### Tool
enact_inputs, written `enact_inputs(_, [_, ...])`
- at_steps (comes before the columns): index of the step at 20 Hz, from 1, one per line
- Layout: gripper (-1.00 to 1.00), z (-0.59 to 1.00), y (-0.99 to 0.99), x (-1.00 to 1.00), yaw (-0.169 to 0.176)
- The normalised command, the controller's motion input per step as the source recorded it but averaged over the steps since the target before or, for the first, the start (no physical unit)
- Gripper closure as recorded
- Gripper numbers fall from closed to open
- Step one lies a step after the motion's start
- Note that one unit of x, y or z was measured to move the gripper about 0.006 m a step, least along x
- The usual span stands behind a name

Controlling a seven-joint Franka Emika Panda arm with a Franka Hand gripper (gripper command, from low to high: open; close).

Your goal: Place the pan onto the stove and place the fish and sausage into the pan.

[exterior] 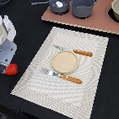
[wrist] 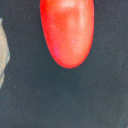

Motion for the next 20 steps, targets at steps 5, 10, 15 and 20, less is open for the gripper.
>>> enact_inputs(5, [-1.0,-0.29,-0.1,0.0,0.017])
enact_inputs(10, [-1.0,-0.25,-0.09,0.0,0.014])
enact_inputs(15, [-1.0,-0.19,-0.06,0.01,0.01])
enact_inputs(20, [1.0,-0.19,-0.07,0.0,0.006])
